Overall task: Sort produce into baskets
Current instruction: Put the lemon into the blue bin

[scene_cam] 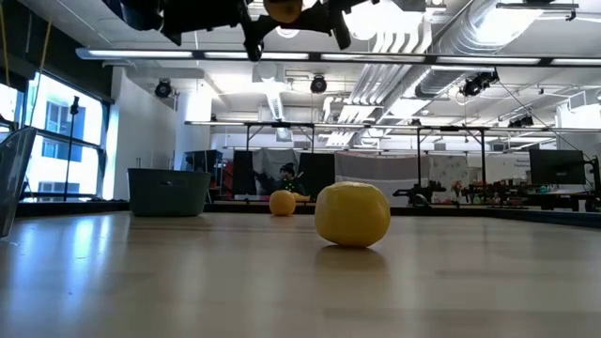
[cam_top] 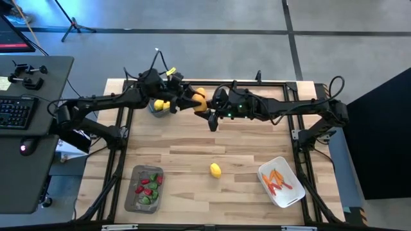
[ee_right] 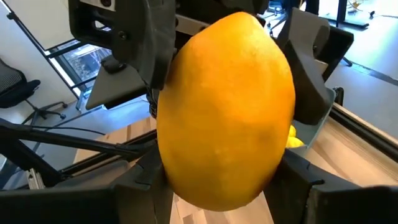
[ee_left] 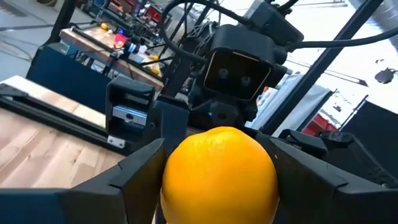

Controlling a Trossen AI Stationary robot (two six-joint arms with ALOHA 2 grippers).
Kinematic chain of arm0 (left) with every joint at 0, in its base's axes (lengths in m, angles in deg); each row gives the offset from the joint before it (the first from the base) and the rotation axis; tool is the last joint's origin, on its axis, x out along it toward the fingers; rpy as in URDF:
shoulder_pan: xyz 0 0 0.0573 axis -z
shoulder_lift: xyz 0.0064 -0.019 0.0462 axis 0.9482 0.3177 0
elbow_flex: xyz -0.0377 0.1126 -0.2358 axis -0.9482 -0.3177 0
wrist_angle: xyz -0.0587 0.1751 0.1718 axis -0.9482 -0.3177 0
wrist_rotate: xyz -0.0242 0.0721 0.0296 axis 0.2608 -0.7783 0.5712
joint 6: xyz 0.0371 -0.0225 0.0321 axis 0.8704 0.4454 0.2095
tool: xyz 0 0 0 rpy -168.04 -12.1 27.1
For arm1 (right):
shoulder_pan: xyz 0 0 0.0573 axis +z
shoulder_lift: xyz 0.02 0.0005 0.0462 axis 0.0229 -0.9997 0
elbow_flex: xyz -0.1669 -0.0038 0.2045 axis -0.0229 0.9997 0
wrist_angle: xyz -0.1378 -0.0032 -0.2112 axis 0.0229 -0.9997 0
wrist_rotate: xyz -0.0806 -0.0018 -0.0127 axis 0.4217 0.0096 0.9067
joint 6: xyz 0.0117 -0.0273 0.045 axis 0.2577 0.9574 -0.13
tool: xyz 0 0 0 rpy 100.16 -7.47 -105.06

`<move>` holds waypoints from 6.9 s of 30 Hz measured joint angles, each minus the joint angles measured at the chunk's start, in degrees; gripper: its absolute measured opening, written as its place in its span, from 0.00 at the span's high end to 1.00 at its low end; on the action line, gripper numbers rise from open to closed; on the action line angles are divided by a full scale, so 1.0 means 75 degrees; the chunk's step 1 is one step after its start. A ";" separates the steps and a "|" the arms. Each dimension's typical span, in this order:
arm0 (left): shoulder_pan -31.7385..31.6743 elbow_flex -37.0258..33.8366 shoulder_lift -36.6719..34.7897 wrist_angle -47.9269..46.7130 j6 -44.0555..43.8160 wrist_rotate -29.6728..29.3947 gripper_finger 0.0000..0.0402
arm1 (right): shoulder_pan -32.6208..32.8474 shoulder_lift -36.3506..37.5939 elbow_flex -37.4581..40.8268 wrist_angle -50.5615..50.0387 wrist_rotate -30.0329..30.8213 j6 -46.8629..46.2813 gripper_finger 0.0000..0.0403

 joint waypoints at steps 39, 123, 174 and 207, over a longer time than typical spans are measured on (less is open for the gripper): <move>-0.3371 0.0000 -0.1234 -0.6130 0.2435 -0.1914 0.56 | -0.0347 -0.0007 0.0012 -0.1077 0.0263 0.0115 0.37; -0.3735 -0.1658 -0.2831 -0.6879 0.3099 -0.2901 0.30 | -0.0995 -0.0837 0.0038 -0.2255 0.0613 -0.1720 0.36; -0.3923 -0.2320 -0.6650 -0.8014 0.2888 -0.2002 0.30 | -0.2708 -0.6392 -0.5651 -0.6156 0.0731 -0.3847 0.41; -0.3923 -0.2317 -0.6647 -0.8026 0.2530 -0.2020 0.30 | -0.3705 -0.6688 -0.7450 -0.7265 -0.1365 -0.4961 0.19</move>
